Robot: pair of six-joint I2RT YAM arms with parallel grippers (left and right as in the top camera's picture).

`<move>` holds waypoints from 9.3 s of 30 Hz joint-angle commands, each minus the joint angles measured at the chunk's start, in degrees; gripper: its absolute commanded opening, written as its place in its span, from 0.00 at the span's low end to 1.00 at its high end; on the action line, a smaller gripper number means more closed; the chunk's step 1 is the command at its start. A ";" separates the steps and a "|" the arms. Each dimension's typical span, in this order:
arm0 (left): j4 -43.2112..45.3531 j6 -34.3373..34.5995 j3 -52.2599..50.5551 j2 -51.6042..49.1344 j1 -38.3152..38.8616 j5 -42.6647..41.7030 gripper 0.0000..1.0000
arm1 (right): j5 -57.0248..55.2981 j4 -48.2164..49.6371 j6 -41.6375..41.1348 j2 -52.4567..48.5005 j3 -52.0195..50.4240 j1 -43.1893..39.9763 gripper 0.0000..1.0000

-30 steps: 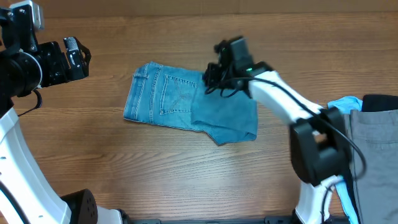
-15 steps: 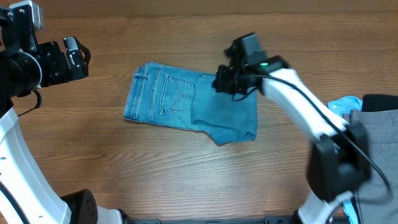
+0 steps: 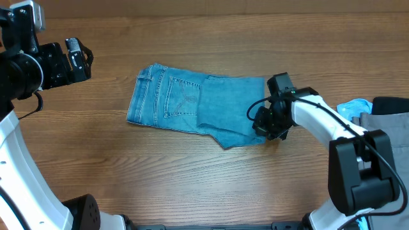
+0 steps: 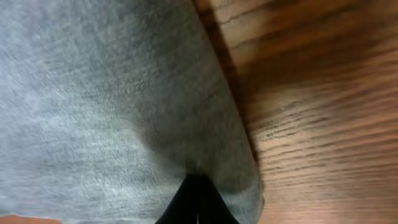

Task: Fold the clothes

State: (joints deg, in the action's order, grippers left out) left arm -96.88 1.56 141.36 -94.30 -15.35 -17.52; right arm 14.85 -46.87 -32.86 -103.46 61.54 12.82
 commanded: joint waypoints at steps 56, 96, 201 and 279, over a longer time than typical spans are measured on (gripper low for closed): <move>14.82 -19.32 -22.49 -54.27 6.64 -13.20 0.78 | 6.25 -12.20 10.19 29.53 6.47 -0.48 1.00; 14.51 8.39 -21.70 -31.12 26.53 9.86 0.23 | 6.25 -15.06 10.21 29.53 6.47 -0.48 1.00; 23.21 2.75 -40.09 -23.28 39.04 13.11 0.11 | 10.49 3.23 15.34 13.00 6.91 2.43 0.89; 38.47 6.14 -65.77 -13.20 32.13 16.46 0.66 | 16.52 15.65 13.99 -3.48 6.73 13.86 0.04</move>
State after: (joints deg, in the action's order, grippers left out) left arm -58.63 7.14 75.88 -107.07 17.10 -1.43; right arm 40.01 -28.64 -17.19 -108.01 67.77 28.40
